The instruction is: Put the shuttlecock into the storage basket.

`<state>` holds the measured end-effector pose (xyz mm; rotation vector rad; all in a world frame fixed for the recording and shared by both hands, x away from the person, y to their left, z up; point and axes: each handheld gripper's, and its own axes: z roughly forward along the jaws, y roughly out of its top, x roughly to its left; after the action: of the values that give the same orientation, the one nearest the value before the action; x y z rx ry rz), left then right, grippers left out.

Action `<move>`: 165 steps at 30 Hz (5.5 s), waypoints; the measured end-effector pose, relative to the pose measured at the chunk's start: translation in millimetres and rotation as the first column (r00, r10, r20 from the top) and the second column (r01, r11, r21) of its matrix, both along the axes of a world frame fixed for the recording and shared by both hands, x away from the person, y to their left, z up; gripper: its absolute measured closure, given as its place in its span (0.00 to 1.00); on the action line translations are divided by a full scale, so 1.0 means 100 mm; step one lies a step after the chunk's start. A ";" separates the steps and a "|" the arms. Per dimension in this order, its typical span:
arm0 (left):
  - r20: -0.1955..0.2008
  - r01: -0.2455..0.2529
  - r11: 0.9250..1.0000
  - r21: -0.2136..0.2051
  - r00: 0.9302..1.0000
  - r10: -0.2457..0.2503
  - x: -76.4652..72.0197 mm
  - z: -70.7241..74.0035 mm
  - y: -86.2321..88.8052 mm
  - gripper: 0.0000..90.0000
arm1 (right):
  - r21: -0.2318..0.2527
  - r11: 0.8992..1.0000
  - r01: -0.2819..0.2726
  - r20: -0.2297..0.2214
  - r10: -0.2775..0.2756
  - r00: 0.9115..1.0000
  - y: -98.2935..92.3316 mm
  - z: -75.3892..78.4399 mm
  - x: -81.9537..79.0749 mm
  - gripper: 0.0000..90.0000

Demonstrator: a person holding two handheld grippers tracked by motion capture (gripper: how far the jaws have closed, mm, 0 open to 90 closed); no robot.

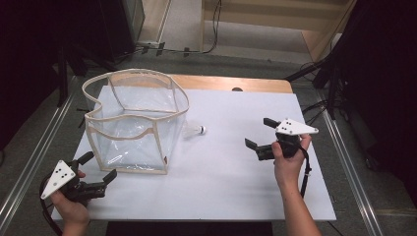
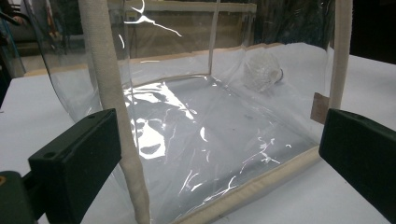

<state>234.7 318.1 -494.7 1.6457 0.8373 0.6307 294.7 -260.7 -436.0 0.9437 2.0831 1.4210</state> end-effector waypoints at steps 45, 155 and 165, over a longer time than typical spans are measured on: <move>-0.002 0.007 1.000 -0.005 1.000 -0.007 0.01 0.00 0.00 0.00 | -0.083 0.978 -0.190 -0.096 0.182 0.979 0.59 0.04 0.67 0.00; 0.000 0.015 1.000 -0.013 1.000 -0.015 0.01 0.00 0.01 0.00 | -0.345 0.805 -0.482 -0.320 0.382 0.867 1.19 -0.35 1.42 0.69; 0.000 0.015 1.000 -0.010 1.000 -0.015 0.01 0.00 0.01 0.00 | -0.309 0.836 -0.453 -0.296 0.369 0.881 1.05 -0.19 1.40 0.69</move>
<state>235.9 319.2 -494.5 1.6416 0.8260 0.6153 434.5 -155.6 -454.6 0.5333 2.7317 1.0690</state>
